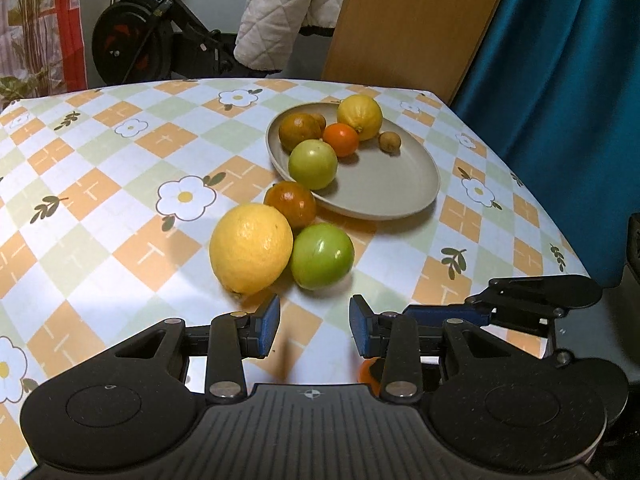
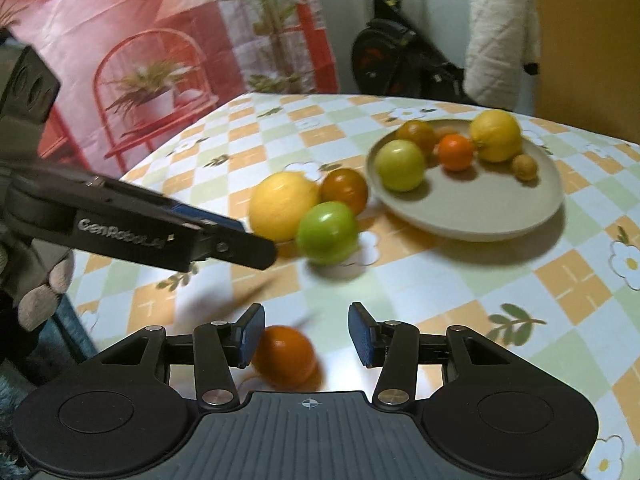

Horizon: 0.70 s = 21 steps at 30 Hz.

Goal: Organize fruits
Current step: 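Move the left tool back to the second bright orange beside the plate, then close the left tool on the second bright orange and lift it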

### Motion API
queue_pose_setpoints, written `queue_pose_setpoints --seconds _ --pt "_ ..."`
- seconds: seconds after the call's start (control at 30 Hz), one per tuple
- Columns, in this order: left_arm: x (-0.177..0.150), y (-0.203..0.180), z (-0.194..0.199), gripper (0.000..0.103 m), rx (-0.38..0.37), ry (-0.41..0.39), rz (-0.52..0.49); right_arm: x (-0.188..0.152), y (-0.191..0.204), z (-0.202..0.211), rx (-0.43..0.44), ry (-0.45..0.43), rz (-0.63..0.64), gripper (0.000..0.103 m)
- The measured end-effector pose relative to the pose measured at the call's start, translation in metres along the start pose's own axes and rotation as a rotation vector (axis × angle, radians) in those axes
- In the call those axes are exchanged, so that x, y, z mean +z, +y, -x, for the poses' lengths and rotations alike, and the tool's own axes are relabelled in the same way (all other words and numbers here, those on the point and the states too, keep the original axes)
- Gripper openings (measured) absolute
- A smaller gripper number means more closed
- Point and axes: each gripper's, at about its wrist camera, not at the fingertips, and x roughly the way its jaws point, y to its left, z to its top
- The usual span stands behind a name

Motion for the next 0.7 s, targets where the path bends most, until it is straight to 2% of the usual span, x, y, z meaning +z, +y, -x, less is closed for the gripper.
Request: queue_pose_setpoints --seconds 0.3,0.43,0.57,0.7 --pt "-0.009 -0.002 -0.005 0.04 -0.035 0.033 0.02 -0.009 0.009 -0.008 0.007 0.072 0.035 0.043" --pt "-0.011 -0.004 -0.007 0.041 -0.056 0.04 0.019 -0.01 0.008 -0.009 -0.002 0.074 0.031 0.043" --pt "-0.013 -0.008 -0.008 0.049 -0.082 0.042 0.01 -0.011 0.006 -0.009 -0.005 0.07 0.029 0.043" --pt "-0.015 -0.011 -0.01 0.049 -0.097 0.056 -0.003 -0.012 0.004 -0.009 -0.002 0.061 0.028 0.038"
